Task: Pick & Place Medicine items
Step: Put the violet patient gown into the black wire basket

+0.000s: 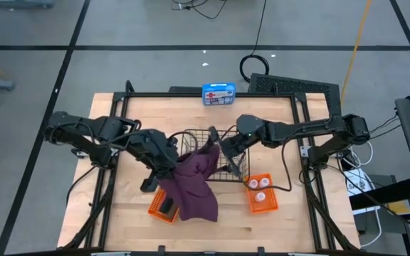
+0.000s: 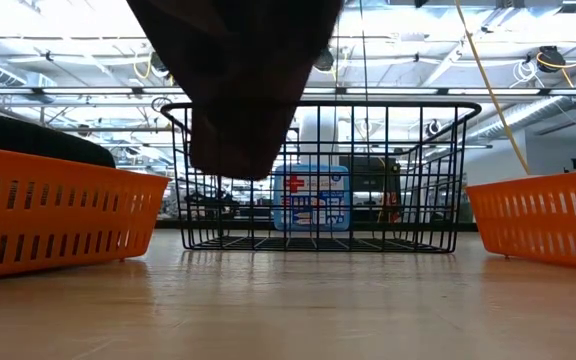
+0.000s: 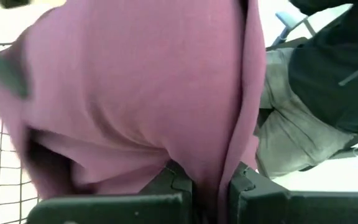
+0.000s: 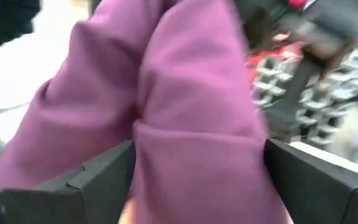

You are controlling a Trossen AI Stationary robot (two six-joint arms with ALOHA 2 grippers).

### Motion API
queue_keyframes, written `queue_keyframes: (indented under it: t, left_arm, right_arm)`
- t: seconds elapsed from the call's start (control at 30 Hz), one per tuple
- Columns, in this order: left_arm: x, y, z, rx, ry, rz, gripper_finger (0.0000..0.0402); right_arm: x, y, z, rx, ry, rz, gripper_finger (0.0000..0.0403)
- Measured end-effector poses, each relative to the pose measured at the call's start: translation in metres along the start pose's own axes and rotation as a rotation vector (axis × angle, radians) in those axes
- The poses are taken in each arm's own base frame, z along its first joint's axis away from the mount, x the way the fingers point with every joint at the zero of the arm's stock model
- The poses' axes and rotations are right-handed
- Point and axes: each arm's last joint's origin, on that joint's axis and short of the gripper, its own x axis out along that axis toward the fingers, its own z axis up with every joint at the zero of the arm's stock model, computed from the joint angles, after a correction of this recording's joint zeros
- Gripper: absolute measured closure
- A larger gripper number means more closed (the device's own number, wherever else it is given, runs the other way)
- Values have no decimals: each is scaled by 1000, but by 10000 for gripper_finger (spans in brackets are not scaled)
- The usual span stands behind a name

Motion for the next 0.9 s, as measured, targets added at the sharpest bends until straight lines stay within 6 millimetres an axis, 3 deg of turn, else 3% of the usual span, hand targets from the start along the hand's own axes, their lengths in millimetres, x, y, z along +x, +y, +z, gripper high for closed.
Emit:
queue_keyframes:
  t: [0.57,0.7,0.9]
  left_arm:
    - [-5,47,4,-112,-36,215,377]
    - [-8,54,10,-125,-101,275,377]
    - [-11,58,20,-116,-221,468,377]
  right_arm:
    - [0,8,2,162,-53,274,67]
    - [-1,5,6,159,-67,208,67]
    - [-1,-1,8,138,-64,-29,67]
